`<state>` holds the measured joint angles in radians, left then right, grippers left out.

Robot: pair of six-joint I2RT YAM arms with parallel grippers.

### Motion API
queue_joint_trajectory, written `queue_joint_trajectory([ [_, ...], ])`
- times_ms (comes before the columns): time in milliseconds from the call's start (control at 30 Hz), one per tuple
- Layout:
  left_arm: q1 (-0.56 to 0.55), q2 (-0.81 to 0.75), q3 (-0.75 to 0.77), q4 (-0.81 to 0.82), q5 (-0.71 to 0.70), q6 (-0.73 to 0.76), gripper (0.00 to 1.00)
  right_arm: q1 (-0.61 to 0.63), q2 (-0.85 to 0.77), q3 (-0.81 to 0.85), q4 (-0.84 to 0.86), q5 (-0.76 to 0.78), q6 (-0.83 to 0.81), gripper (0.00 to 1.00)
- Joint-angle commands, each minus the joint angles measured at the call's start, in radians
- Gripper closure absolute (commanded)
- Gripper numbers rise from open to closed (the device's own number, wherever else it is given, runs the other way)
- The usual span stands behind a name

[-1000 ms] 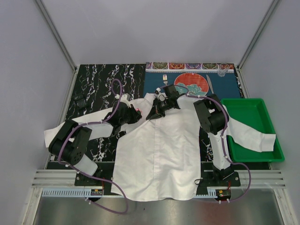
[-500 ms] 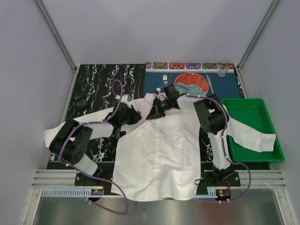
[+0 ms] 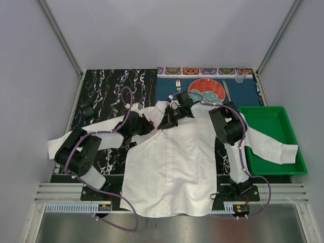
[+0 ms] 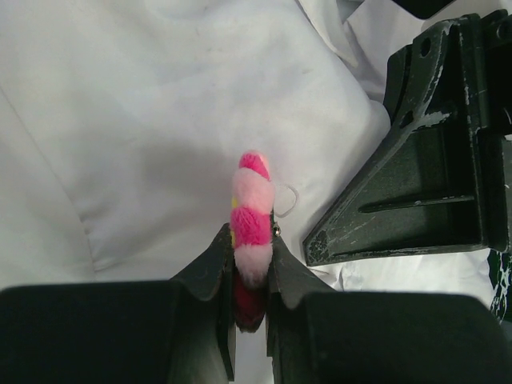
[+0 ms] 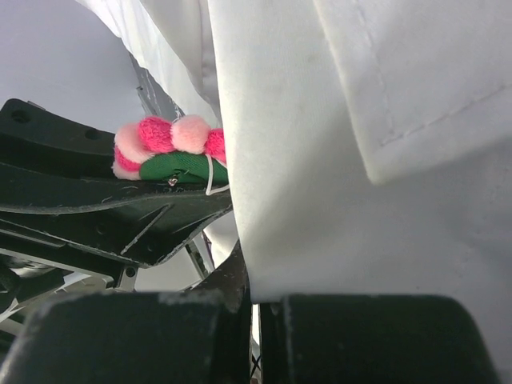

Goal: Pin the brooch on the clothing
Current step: Pin the brooch to the clothes.

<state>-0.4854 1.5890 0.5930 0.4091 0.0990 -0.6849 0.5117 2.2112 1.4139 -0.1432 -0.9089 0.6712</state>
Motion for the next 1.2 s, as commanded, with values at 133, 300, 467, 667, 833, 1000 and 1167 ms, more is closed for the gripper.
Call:
queue_joint_trajectory([
  [133,-0.024,0.006,0.011,0.082,0.027,-0.053,1.0,0.022,-0.042,0.025,0.051,-0.016,0.028,1.0],
  [300,-0.033,0.009,0.011,0.088,0.027,-0.059,1.0,0.024,-0.039,0.023,0.05,-0.013,0.03,1.0],
  [467,-0.038,0.008,0.013,0.102,0.036,-0.076,1.0,0.027,-0.035,0.022,0.045,-0.004,0.03,1.0],
  [667,-0.042,0.005,0.004,0.123,0.044,-0.096,1.0,0.033,-0.022,0.025,0.041,0.002,0.031,1.0],
  [833,-0.045,0.006,0.004,0.131,0.051,-0.102,1.0,0.036,-0.016,0.028,0.042,0.002,0.033,1.0],
  [1000,-0.048,0.008,0.004,0.137,0.056,-0.104,1.0,0.037,-0.015,0.028,0.045,-0.001,0.036,1.0],
  [1167,-0.055,0.008,0.002,0.142,0.059,-0.107,1.0,0.039,-0.01,0.031,0.047,-0.002,0.039,1.0],
])
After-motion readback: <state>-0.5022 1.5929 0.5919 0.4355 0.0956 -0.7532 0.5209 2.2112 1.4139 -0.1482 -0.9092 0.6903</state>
